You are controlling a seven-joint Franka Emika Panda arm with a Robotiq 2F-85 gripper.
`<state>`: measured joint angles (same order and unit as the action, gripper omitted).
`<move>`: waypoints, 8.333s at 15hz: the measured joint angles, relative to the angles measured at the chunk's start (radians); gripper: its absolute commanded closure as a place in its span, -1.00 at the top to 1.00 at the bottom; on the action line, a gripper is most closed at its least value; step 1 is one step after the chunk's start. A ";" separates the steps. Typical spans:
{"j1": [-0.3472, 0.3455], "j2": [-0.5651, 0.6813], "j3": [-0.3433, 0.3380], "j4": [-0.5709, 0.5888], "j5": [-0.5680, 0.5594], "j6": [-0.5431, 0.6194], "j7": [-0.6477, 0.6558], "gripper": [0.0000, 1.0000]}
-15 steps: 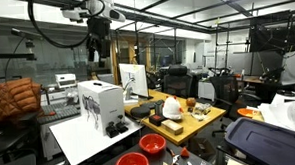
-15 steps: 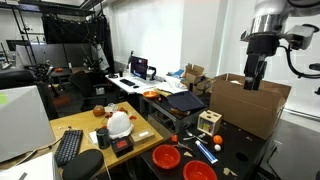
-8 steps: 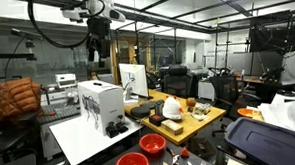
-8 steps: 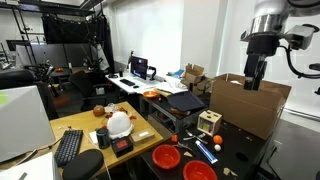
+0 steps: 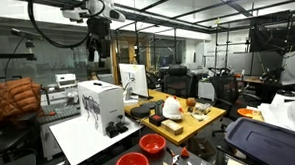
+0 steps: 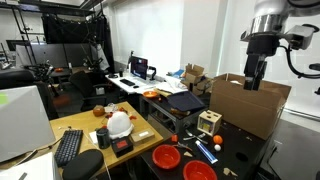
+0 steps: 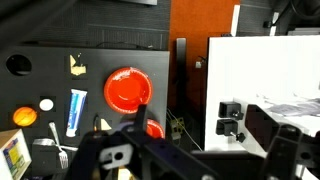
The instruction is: Move the tube to the left
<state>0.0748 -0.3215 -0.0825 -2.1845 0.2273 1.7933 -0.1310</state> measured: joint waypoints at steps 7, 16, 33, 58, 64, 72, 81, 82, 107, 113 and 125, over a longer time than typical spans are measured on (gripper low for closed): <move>0.000 0.000 0.000 0.000 0.000 0.000 0.000 1.00; 0.000 0.000 0.000 0.000 0.000 0.000 0.000 1.00; 0.000 0.000 0.000 0.000 0.000 0.000 0.000 1.00; 0.000 0.000 0.000 0.000 0.000 0.000 0.000 1.00; 0.000 0.000 0.000 0.000 0.000 0.000 0.000 1.00; 0.000 0.000 0.000 0.000 0.000 0.000 0.000 1.00; 0.000 0.000 0.000 0.000 0.000 0.000 0.000 1.00; 0.000 0.000 0.000 0.000 0.000 0.000 0.000 1.00; -0.052 0.078 0.004 0.043 -0.037 0.060 0.000 1.00; -0.068 0.202 0.004 0.092 -0.040 0.169 0.000 1.00; -0.099 0.495 0.005 0.252 -0.038 0.233 0.002 1.00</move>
<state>-0.0242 0.1736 -0.0777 -1.9329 0.1896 2.0264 -0.1293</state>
